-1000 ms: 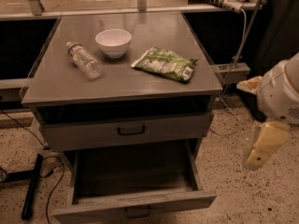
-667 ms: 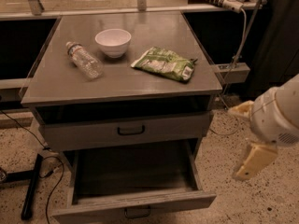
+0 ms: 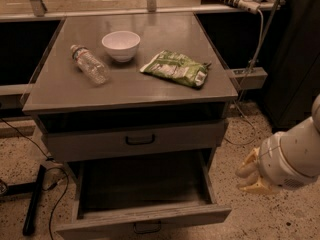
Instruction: Close middle drawer
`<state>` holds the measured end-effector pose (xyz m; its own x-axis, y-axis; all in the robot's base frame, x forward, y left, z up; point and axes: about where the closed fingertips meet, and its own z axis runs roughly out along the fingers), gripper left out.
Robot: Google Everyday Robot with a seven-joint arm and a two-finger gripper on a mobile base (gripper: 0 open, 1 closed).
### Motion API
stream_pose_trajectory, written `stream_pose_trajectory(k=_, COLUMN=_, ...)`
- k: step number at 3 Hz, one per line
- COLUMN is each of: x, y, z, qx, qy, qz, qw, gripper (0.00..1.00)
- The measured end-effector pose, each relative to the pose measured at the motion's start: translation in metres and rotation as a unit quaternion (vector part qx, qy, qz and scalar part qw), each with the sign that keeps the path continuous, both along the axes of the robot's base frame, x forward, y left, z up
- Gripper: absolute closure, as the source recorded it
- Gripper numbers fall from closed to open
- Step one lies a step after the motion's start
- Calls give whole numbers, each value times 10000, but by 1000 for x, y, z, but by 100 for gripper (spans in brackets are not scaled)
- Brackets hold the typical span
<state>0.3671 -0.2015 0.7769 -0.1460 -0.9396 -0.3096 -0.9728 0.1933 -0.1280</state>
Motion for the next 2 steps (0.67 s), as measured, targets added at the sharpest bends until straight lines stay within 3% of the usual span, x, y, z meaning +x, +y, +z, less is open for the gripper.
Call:
stream_pose_trajectory(k=1, x=9, y=-3, z=-28, qx=6, qy=-54, qz=-7, qw=10000, gripper=88)
stream_pose_trajectory(k=2, x=11, y=-3, z=-28, qx=10, qy=-86, qz=-18, qw=10000, gripper=100)
